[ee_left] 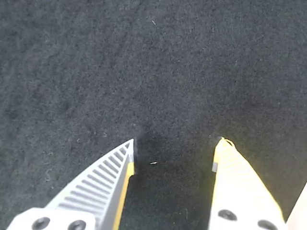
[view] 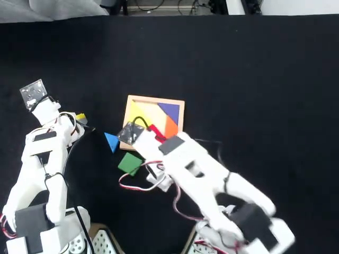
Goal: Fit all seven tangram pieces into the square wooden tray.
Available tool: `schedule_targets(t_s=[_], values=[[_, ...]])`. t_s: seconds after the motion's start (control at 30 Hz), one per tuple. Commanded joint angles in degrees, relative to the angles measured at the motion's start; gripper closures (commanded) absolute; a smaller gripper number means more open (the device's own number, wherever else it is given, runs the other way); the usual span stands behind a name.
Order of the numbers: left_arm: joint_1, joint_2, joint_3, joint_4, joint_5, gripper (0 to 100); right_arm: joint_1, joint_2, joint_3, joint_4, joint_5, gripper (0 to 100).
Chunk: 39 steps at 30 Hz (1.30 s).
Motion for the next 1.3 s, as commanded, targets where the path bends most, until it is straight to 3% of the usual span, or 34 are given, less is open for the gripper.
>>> schedule_targets(t_s=[0.0,0.3,0.6,0.77,0.83,0.93,1.0,1.27], values=[[0.1,-0.4,-2.9,-1.0,-0.6,74,2.9,4.8,-3.3,-3.9,1.2,98.8],[0.2,-0.4,-2.9,-1.1,-0.6,74,14.1,3.0,-5.1,3.4,5.9,98.8],[0.4,-0.4,-2.9,-1.2,-0.6,74,15.1,-10.7,-5.1,10.9,7.6,98.8],[0.4,-0.4,-2.9,-1.1,-0.6,74,14.8,-20.8,-0.4,8.1,-3.3,98.7],[0.3,-0.4,-2.9,-1.1,-0.6,74,15.0,-21.9,1.2,6.5,-3.9,96.5],[0.3,-0.4,-2.9,-1.1,-0.6,74,14.7,-19.3,1.6,7.6,-5.5,82.8],[0.3,-0.4,-2.9,-1.1,-0.6,74,14.7,-16.3,1.3,7.5,-10.9,76.6],[0.4,-0.4,-2.9,-1.1,-0.6,74,14.7,-2.3,-4.2,0.2,-18.5,73.3]])
